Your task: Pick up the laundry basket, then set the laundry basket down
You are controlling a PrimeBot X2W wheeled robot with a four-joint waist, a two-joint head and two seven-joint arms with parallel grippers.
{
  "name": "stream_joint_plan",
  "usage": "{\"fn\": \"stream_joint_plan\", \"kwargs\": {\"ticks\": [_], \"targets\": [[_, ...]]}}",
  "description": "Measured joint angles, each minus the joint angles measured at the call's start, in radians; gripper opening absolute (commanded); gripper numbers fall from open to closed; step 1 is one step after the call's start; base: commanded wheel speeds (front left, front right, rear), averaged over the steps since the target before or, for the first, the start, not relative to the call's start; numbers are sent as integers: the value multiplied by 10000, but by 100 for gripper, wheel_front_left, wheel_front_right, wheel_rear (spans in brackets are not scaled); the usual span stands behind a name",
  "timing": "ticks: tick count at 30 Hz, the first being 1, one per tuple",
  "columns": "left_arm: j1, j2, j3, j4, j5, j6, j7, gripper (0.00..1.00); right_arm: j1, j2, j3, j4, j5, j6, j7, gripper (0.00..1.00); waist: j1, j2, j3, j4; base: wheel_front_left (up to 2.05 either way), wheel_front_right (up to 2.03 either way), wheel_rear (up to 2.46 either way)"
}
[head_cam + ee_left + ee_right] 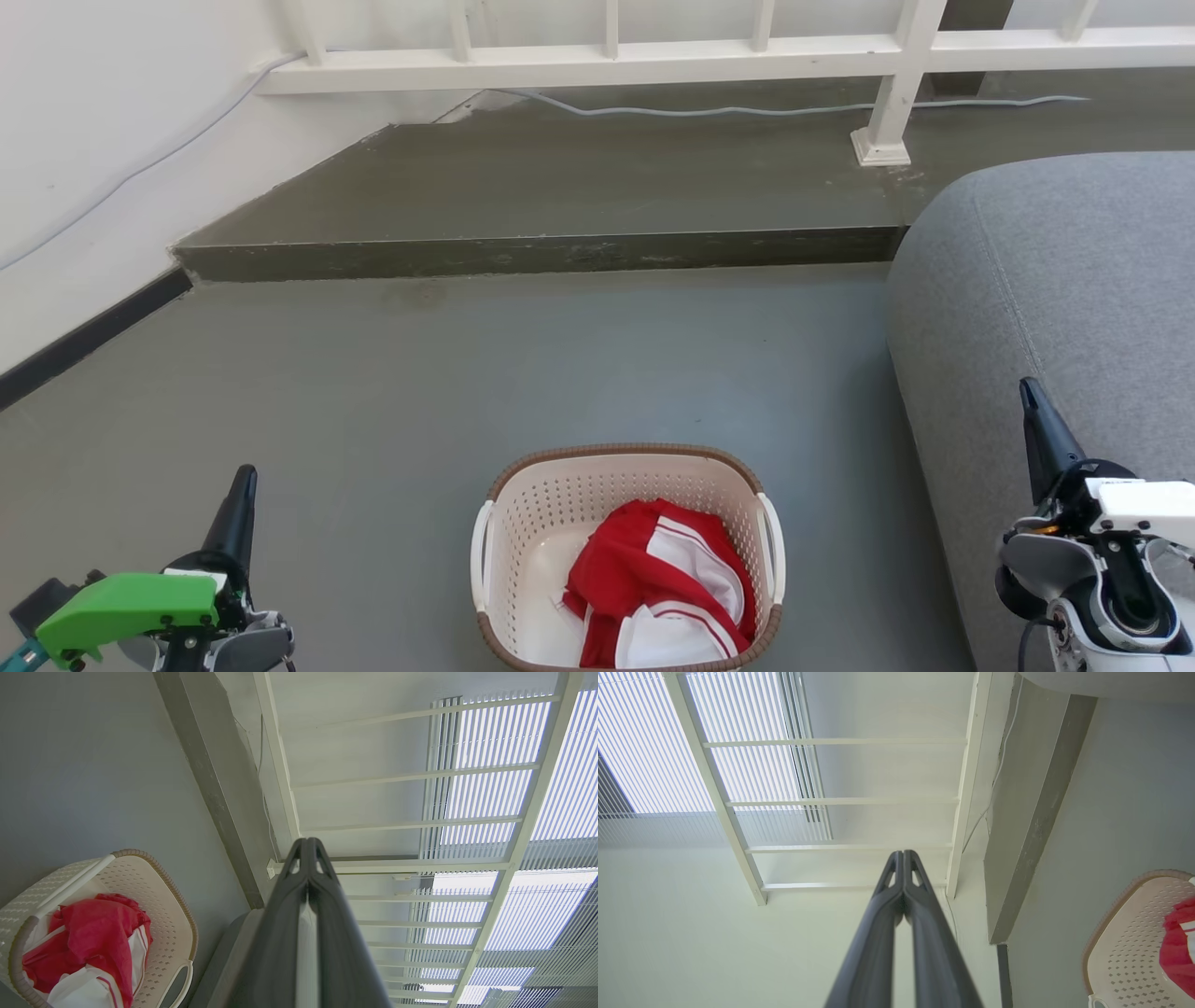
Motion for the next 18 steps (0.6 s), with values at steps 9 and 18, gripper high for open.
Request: {"fn": "stream_joint_plan", "kwargs": {"ticks": [9,18], "targets": [[-75,-25,159,75,-460,-84,86,0,-137,4,-130,54,451,107,104,0,0,0,-9,19,0,0,0],[-162,-29,173,100,-460,-161,88,0,-156,4,-136,104,451,128,105,0,0,0,-12,18,0,0,0]]}}
